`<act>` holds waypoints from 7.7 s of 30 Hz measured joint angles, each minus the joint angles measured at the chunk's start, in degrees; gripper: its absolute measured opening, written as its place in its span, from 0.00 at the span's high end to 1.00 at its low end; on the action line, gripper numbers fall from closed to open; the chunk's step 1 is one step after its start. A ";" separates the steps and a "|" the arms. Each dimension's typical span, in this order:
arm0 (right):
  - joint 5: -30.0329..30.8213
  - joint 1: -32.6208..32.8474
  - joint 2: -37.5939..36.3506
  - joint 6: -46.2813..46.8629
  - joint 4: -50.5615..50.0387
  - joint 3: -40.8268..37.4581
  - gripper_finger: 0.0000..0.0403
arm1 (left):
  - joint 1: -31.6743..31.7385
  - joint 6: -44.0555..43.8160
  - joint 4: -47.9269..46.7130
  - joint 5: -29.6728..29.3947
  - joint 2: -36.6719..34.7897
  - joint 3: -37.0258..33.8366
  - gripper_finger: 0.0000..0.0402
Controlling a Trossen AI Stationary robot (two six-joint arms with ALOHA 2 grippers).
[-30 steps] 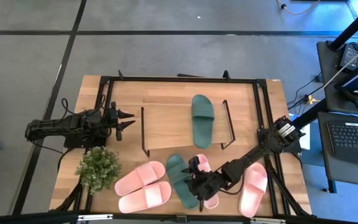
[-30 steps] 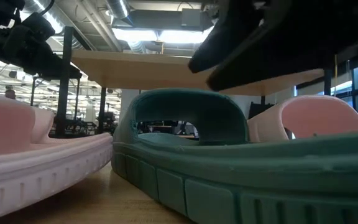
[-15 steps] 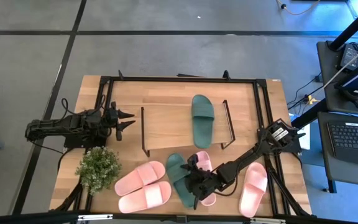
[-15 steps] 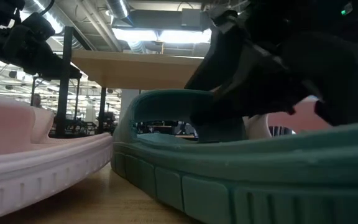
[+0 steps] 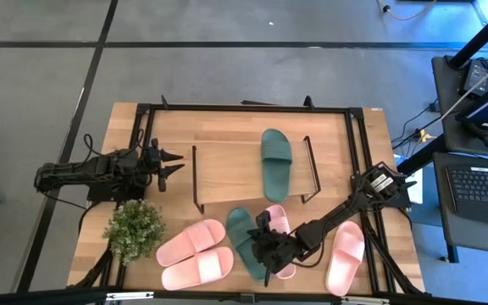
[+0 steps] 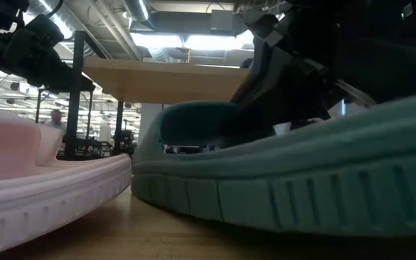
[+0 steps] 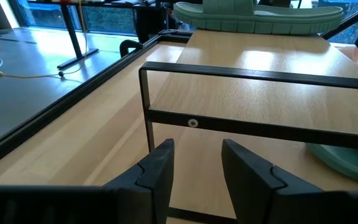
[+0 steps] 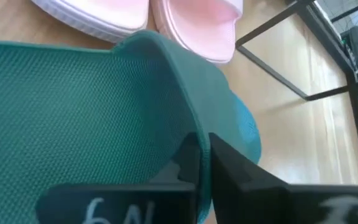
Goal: Pick and place slides into the shelf
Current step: Put the green slide on the shelf, then put the pink slide under the shelf
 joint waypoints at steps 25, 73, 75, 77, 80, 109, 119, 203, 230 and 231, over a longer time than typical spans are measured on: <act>1.14 4.39 0.05 8.75 -43.61 38.51 0.96 | 0.01 0.00 -0.16 0.00 0.01 0.00 0.68; 10.75 -19.85 -1.98 2.33 -57.94 43.19 0.96 | 0.00 -2.36 -3.93 0.00 0.01 0.00 0.68; 10.42 -19.85 -3.13 2.29 -58.05 43.19 0.96 | 0.01 -2.36 -4.04 0.00 0.01 0.00 0.68; 10.43 -19.85 -4.09 2.34 -57.97 43.19 0.96 | 0.01 -2.36 -4.11 0.00 0.01 0.00 0.68; 10.42 -19.82 -4.84 2.39 -58.01 43.19 0.96 | 0.00 -2.36 -4.26 0.00 0.01 0.00 0.68; 9.08 -21.63 -18.25 -5.47 -25.61 13.16 0.96 | 0.01 -2.45 -5.05 0.00 0.01 0.00 0.68; 8.66 -21.61 -18.34 -5.48 -24.24 13.18 0.96 | 0.01 -2.38 -5.11 0.00 0.01 0.00 0.68; -0.45 -14.29 -14.99 7.57 -54.63 32.82 0.53 | 0.01 -2.36 -5.16 -0.02 0.01 0.00 0.68; -25.51 14.47 -12.76 64.47 -68.38 24.55 0.53 | 0.01 -2.43 -5.14 -0.02 -0.01 0.00 0.68; -25.72 14.93 -12.79 65.96 -70.13 24.55 0.53 | 0.00 -2.44 -5.14 -0.02 0.01 0.00 0.68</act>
